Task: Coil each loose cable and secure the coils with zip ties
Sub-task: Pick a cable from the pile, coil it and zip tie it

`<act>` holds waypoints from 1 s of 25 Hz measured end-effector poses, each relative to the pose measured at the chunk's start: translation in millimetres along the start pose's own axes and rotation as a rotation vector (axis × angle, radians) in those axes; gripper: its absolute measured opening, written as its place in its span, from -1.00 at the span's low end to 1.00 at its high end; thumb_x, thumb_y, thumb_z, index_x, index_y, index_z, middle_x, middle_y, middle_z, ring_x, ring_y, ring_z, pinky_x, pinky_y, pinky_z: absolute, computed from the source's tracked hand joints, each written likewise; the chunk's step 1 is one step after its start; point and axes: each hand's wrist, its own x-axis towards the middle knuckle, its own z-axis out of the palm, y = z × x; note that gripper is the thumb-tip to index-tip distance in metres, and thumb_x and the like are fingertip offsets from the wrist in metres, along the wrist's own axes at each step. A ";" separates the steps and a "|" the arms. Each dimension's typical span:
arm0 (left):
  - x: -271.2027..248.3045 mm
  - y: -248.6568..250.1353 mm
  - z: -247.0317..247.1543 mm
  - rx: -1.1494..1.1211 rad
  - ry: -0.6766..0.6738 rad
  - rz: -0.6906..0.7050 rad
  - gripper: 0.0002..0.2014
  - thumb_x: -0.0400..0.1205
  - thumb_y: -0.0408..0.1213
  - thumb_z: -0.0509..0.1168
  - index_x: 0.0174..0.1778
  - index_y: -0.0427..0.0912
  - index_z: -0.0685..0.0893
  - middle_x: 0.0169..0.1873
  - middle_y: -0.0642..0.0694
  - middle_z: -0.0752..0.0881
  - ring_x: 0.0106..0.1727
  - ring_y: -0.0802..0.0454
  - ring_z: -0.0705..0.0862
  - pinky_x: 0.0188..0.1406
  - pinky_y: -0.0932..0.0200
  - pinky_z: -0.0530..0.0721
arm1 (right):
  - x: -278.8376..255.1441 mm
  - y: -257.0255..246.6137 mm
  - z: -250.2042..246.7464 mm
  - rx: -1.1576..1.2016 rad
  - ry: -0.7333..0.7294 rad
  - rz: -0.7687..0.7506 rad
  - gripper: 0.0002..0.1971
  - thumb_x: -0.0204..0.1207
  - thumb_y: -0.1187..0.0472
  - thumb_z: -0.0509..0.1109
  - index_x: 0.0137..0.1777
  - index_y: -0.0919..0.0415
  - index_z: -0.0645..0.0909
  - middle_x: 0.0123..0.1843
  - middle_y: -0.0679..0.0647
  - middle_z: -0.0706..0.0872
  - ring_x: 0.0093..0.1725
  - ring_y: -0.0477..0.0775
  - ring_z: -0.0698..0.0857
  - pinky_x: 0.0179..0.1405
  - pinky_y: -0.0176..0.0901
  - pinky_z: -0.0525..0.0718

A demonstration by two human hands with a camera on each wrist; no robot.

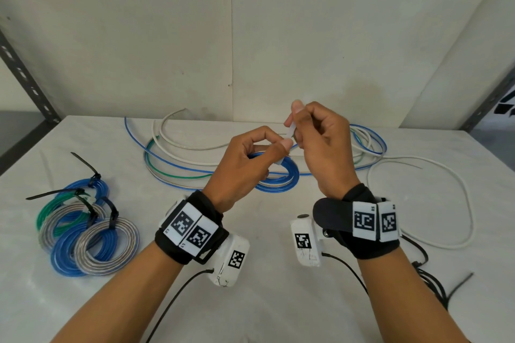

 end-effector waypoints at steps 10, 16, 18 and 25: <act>1.2 -3.9 2.2 0.053 -0.015 0.106 -0.80 0.73 -0.25 0.31 -0.13 -0.16 0.81 -0.12 -0.08 0.81 -0.06 0.01 0.76 0.05 0.13 0.69 | -1.2 -0.8 2.6 0.194 0.047 0.110 -0.62 0.78 0.22 0.26 -0.28 0.39 0.59 -0.54 -0.18 0.39 -0.47 -0.08 0.30 -0.38 -0.33 0.40; 0.9 -4.7 12.5 0.006 0.007 0.127 -0.81 0.74 -0.32 0.29 -0.13 -0.23 0.78 -0.19 0.00 0.83 -0.06 0.05 0.79 0.14 0.18 0.71 | -1.0 -1.6 1.0 0.282 0.074 0.177 -0.63 0.77 0.22 0.28 -0.28 0.35 0.61 -0.54 -0.09 0.33 -0.49 -0.07 0.28 -0.45 -0.32 0.37; 1.1 -5.3 15.1 -0.012 0.006 0.138 -0.81 0.74 -0.33 0.29 -0.12 -0.26 0.78 -0.19 -0.01 0.83 -0.05 0.07 0.79 0.13 0.22 0.69 | 0.5 -2.1 -2.7 0.304 0.063 0.224 -0.63 0.76 0.20 0.29 -0.29 0.29 0.63 -0.53 -0.03 0.33 -0.49 -0.07 0.29 -0.47 -0.29 0.35; 2.5 -9.9 15.4 0.010 0.016 0.105 -0.82 0.73 -0.32 0.31 -0.13 -0.24 0.79 -0.17 -0.07 0.84 -0.10 0.09 0.78 0.03 0.25 0.69 | 3.0 2.9 -4.2 0.402 0.065 0.400 -0.64 0.75 0.13 0.31 -0.29 0.22 0.66 -0.46 0.05 0.32 -0.48 -0.06 0.28 -0.44 -0.16 0.30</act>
